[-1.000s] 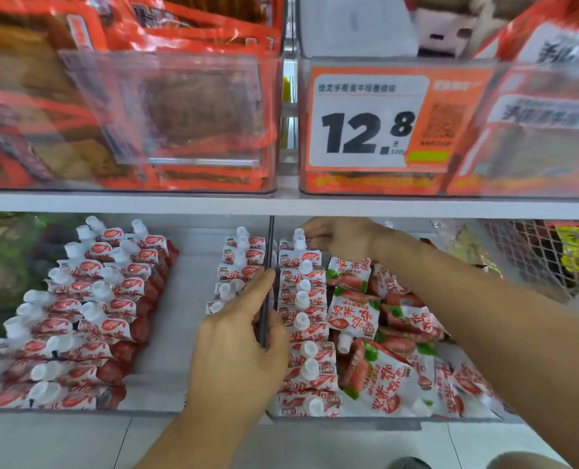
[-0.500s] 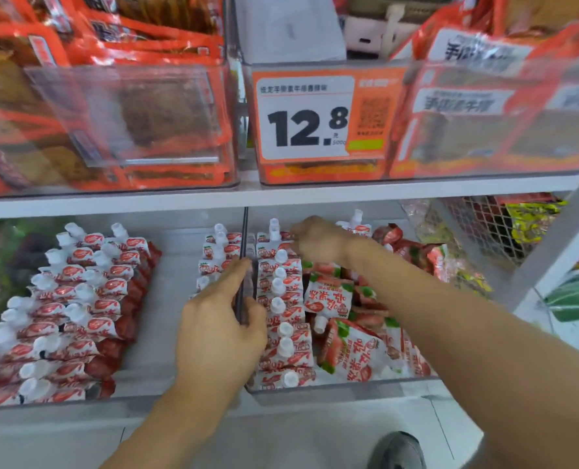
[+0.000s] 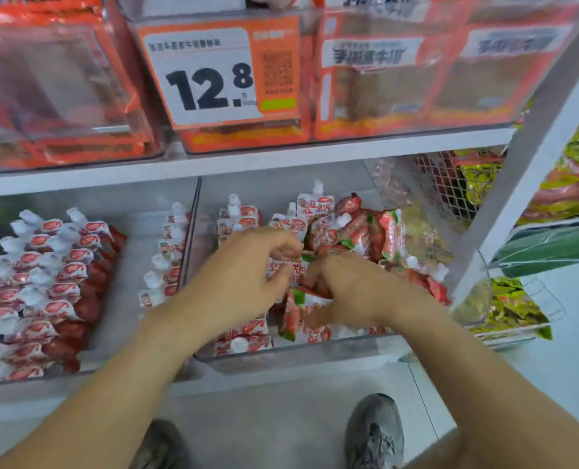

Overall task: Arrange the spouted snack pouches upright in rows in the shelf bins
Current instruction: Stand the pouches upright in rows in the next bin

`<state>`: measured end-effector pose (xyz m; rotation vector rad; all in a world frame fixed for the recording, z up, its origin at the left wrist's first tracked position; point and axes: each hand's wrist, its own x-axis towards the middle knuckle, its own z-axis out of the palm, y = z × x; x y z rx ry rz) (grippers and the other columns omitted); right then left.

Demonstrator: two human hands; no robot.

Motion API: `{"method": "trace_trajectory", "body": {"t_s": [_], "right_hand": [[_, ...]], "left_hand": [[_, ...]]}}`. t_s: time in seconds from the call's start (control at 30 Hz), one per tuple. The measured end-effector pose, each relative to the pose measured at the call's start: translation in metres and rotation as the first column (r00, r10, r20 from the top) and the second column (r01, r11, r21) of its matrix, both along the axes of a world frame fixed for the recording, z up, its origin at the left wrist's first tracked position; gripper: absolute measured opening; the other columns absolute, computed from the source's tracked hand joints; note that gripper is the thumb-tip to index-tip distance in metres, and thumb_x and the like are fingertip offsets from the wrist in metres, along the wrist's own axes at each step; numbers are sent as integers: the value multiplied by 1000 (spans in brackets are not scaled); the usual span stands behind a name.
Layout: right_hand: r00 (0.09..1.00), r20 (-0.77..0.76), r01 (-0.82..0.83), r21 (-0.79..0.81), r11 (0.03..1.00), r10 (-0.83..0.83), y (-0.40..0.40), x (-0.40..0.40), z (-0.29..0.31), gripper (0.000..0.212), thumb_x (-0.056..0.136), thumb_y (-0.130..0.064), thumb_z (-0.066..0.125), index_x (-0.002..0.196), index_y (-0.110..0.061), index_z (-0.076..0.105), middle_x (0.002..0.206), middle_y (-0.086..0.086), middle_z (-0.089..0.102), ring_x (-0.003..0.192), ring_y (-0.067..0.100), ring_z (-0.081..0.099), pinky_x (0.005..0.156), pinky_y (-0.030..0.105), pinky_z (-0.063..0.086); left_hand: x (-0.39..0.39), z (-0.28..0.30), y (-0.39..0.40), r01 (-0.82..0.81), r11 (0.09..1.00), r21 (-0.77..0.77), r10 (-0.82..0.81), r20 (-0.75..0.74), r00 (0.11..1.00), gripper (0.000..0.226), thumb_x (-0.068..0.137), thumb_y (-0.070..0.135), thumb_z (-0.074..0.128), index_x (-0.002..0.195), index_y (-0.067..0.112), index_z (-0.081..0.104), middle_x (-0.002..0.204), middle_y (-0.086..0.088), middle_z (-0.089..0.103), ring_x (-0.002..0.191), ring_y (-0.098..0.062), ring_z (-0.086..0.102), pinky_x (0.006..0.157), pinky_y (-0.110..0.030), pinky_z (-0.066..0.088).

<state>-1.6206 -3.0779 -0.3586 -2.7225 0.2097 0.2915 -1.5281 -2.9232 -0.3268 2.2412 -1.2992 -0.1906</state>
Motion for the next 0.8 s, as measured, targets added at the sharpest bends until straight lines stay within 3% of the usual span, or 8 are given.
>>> {"method": "trace_trajectory", "body": {"t_s": [0.13,0.23,0.33,0.4,0.43,0.53,0.67,0.8], "right_hand": [[987,123,45,392,919,-102,-26,-18,10,37,76,-21,83,107,-27,65,94,-15,65,86,-4,62,75,20,50],[944,217,46,660,750,-249,-26,-25,13,43,71,-8,86,108,-17,67,100,-4,72,93,9,70,83,31,58],[886,268,59,744,666,-378,-29,-24,13,40,73,-10,83,110,-12,68,102,1,72,95,10,70,83,25,57],[881,276,153,604,782,-385,-35,-25,13,37,76,-20,83,109,-19,66,98,-8,69,89,2,67,77,17,54],[904,256,209,436,875,-343,-37,-27,12,37,76,-26,83,108,-22,65,93,-13,67,84,1,65,71,13,51],[975,84,206,2,978,-206,-31,-28,3,39,72,-40,84,99,-19,65,84,-8,65,76,11,63,68,24,51],[968,49,252,-127,959,-247,-11,-18,-5,64,64,-50,85,113,-17,60,108,4,60,89,21,58,79,30,49],[959,-42,274,-118,954,-281,-4,-13,-3,71,67,-46,85,123,-14,55,129,12,44,103,28,58,88,34,48]], "left_hand": [[-4,-14,-8,75,992,98,-68,-71,995,68,81,43,69,140,33,36,137,14,45,121,1,46,101,-20,38],[-7,-9,-14,88,996,10,-83,-243,967,61,76,44,75,129,43,44,112,20,61,102,6,59,94,-24,49],[-2,-9,-10,7,1000,-13,-9,-159,987,45,80,33,74,122,37,60,96,22,68,90,9,63,88,-17,51],[2,-11,-4,-76,997,-31,73,-89,993,33,81,26,73,112,32,67,94,23,69,88,12,62,81,-6,48],[3,-12,-2,-128,990,-53,124,-72,990,29,79,23,73,105,32,67,91,23,68,85,12,61,77,-4,47],[2,-14,3,-246,959,-142,239,-61,969,28,72,19,74,89,34,58,80,20,63,81,10,58,67,0,41],[-1,-18,4,-295,941,-168,274,-141,951,28,78,21,72,93,32,52,85,21,61,85,13,57,66,1,40],[-1,-25,5,-301,943,-145,270,-201,942,27,85,26,67,101,30,45,87,22,64,82,12,61,73,-12,51]]}}
